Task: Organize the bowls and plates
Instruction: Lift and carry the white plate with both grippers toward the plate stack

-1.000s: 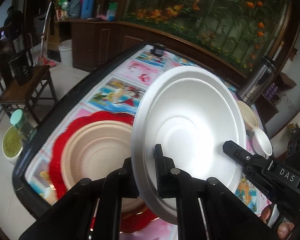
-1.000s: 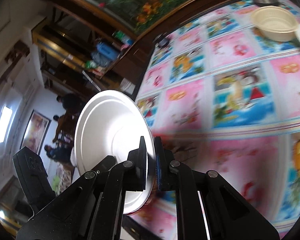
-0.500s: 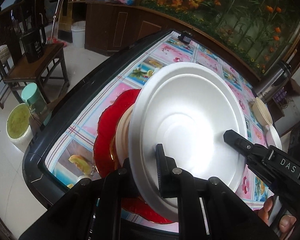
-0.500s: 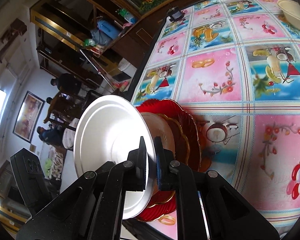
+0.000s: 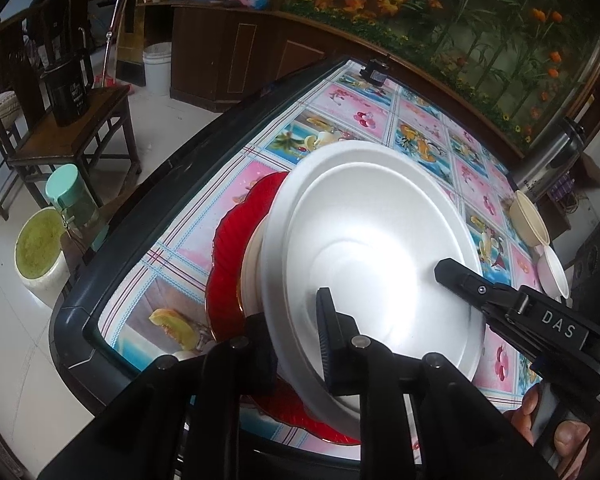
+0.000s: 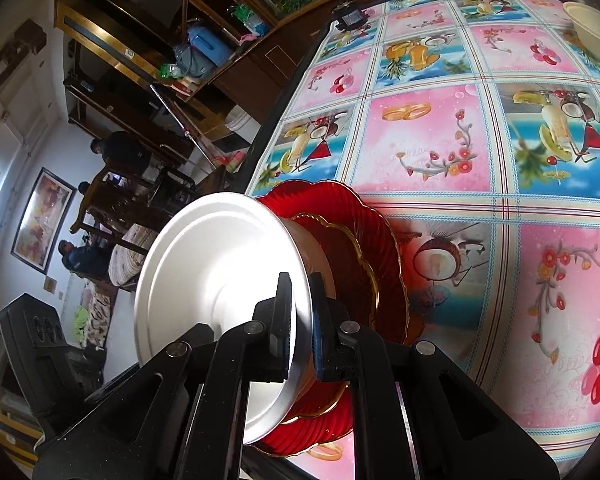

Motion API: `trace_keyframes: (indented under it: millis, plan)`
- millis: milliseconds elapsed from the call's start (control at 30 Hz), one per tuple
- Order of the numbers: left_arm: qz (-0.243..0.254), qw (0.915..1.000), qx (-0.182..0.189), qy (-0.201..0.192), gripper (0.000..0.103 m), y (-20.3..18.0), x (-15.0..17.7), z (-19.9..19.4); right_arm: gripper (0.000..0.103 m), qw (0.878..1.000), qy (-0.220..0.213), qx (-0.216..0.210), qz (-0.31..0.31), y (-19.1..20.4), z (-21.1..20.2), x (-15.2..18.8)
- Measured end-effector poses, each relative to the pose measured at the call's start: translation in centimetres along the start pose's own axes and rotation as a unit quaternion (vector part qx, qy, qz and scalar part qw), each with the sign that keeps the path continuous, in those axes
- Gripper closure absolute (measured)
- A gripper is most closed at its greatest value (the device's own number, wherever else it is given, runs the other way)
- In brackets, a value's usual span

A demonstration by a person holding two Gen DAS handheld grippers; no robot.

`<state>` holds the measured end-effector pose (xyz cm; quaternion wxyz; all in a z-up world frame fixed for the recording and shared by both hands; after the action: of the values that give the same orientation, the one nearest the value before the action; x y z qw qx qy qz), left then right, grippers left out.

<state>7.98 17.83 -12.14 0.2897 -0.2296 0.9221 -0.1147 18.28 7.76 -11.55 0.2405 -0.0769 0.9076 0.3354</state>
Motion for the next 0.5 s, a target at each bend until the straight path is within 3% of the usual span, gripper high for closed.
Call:
trace_keyframes:
  millis: [133, 167, 267, 500]
  plan:
    - [0.022, 0.9994, -0.017, -0.021, 0.079, -0.3, -0.1, -1.0, 0.095, 1.0, 0.001, 0.002, -0.001, 0.0, 0.1, 0.1]
    - [0.028, 0.9987, -0.032, -0.028, 0.065, -0.2, -0.1, -1.3, 0.095, 1.0, 0.0, 0.004, -0.001, 0.0, 0.1, 0.1]
    - [0.037, 0.9953, -0.063, -0.063, 0.042, 0.3, -0.5, -2.4, 0.095, 1.0, 0.001, 0.009, 0.003, -0.3, 0.1, 0.1]
    - [0.013, 0.9924, -0.08, -0.093, 0.042, 2.6, -1.4, -4.3, 0.095, 1.0, 0.001, 0.012, -0.003, -0.4, -0.2, 0.3]
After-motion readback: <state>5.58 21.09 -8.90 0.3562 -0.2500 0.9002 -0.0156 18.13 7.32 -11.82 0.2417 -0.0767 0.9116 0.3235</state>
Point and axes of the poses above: each gripper's, at about its wrist camera, not at the fingertips, and z roughly the way its jaws point, y to its left, x to its underside, the point moved 6 cm from there along z, roughly the way its jaws point, and after that the axes turned 8 degrees about -z, right-handed, at the moved point
